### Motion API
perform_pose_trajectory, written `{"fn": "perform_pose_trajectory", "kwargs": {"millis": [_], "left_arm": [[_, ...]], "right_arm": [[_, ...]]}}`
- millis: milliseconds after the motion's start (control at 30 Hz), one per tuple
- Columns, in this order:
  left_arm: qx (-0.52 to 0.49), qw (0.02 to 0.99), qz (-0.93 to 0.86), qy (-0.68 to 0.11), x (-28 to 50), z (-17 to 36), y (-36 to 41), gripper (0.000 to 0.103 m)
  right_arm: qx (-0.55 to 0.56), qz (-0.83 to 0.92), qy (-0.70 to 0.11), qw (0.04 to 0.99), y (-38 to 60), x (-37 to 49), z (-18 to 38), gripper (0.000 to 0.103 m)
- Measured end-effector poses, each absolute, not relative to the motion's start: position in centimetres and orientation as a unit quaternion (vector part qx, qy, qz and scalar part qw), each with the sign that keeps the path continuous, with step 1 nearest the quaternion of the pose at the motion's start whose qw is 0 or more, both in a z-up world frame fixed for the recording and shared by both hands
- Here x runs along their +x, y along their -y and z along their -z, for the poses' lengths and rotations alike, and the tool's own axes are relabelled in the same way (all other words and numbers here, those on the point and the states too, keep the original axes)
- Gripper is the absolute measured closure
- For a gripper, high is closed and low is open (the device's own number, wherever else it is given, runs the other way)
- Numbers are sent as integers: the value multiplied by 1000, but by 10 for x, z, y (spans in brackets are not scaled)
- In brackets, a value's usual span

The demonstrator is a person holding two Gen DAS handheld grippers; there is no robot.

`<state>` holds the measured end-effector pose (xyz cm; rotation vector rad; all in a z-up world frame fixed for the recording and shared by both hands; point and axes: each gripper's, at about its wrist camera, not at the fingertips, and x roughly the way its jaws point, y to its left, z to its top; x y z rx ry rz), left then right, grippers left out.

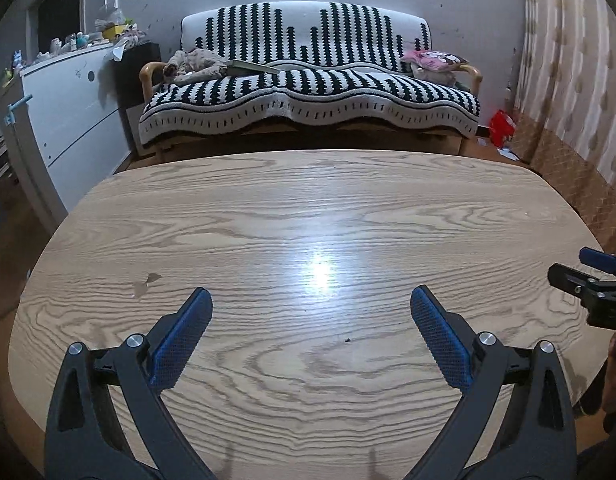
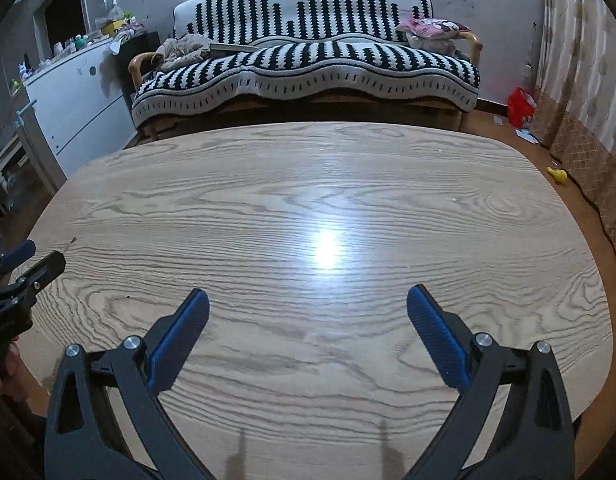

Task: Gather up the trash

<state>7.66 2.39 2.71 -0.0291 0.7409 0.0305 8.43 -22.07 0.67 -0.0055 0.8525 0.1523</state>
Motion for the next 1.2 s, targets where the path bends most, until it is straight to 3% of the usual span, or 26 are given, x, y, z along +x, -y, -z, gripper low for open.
{"fn": "perform_pose_trajectory", "kwargs": {"millis": [1200], "left_arm": [[-17, 928, -9, -371, 81, -20, -21, 7]], "right_arm": [[-2, -69, -418, 906, 227, 88, 4, 7]]}}
